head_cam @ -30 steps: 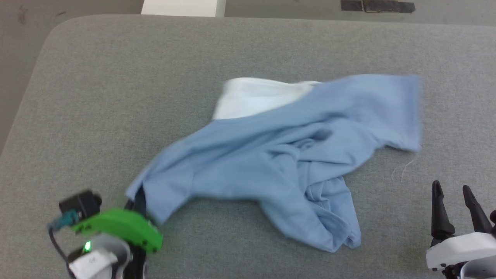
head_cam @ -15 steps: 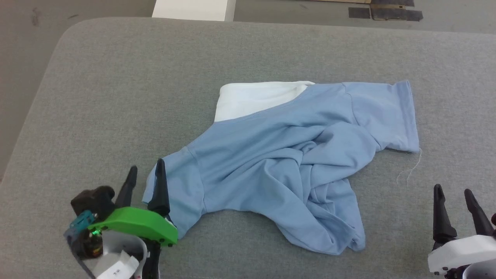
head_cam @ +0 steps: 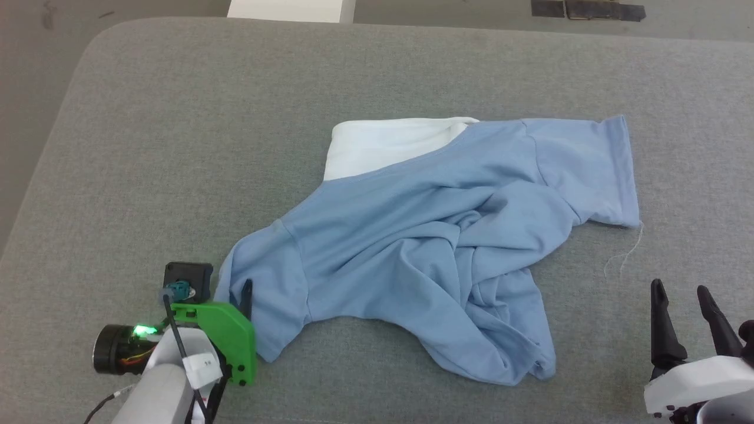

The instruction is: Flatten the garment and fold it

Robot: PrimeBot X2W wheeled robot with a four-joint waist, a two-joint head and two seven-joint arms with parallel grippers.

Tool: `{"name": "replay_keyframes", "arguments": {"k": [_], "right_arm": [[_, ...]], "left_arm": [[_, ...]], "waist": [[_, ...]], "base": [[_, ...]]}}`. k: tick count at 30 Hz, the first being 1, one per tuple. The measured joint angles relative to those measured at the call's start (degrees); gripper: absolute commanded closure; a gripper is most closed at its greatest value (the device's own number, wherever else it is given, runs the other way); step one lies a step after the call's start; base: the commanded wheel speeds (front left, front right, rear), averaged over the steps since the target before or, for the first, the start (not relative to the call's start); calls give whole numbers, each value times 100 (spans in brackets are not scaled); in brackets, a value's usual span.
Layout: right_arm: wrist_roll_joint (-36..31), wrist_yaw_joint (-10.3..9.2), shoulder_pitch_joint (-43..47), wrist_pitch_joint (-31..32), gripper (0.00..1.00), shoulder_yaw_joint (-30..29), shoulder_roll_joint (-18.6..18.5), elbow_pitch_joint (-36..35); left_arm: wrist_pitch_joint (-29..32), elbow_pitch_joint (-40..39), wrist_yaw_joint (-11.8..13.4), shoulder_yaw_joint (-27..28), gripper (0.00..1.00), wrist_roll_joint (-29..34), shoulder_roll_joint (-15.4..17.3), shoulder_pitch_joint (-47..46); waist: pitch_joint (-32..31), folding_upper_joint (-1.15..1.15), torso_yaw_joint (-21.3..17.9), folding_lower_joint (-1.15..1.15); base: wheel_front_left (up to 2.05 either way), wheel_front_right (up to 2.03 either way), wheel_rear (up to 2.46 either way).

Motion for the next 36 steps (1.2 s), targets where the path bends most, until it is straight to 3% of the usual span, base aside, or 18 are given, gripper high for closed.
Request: {"name": "replay_keyframes", "arguments": {"k": [1, 2, 11, 17, 21, 27, 32, 36], "right_arm": [[0, 0, 0, 1, 0, 5, 0, -3], [0, 0, 0, 7, 0, 7, 0, -10], [0, 0, 18, 34, 0, -24, 0, -48], [-8, 0, 12, 107, 0, -30, 2, -219], [-267, 0, -449, 458, 0, 65, -46, -552], [70, 0, -1763, 1729, 0, 255, -661, -572], [302, 0, -2730, 3084, 0, 405, -1300, 68], [309, 0, -3273, 3752, 0, 379, -1492, 601]], "left_arm": [[71, 77, -30, -13, 0, -2, 22, -18], [126, 131, -71, -26, 100, -4, 40, -33], [-326, 83, -42, 155, 100, -286, -122, -70], [-723, -348, 70, 338, 100, -410, -335, -37], [-823, -760, 178, 448, 100, -556, -365, 88], [-861, -1283, 358, 419, 100, -559, -427, 231], [-854, -1564, 411, 265, 100, -503, -547, 207], [-829, -1664, 412, 124, 100, -409, -633, 102]], "waist": [[1, 0, -13, 0], [0, 0, -26, 0], [-67, 0, -60, 0], [-81, 0, -12, 0], [23, 0, -22, 0], [281, 0, -31, 0], [560, 0, 28, 0], [783, 0, 131, 0]], "base": [[0, 0, 0], [0, 0, 0], [0, 0, 0], [0, 0, 0], [0, 0, 0], [0, 0, 0], [0, 0, 0], [0, 0, 0]]}}
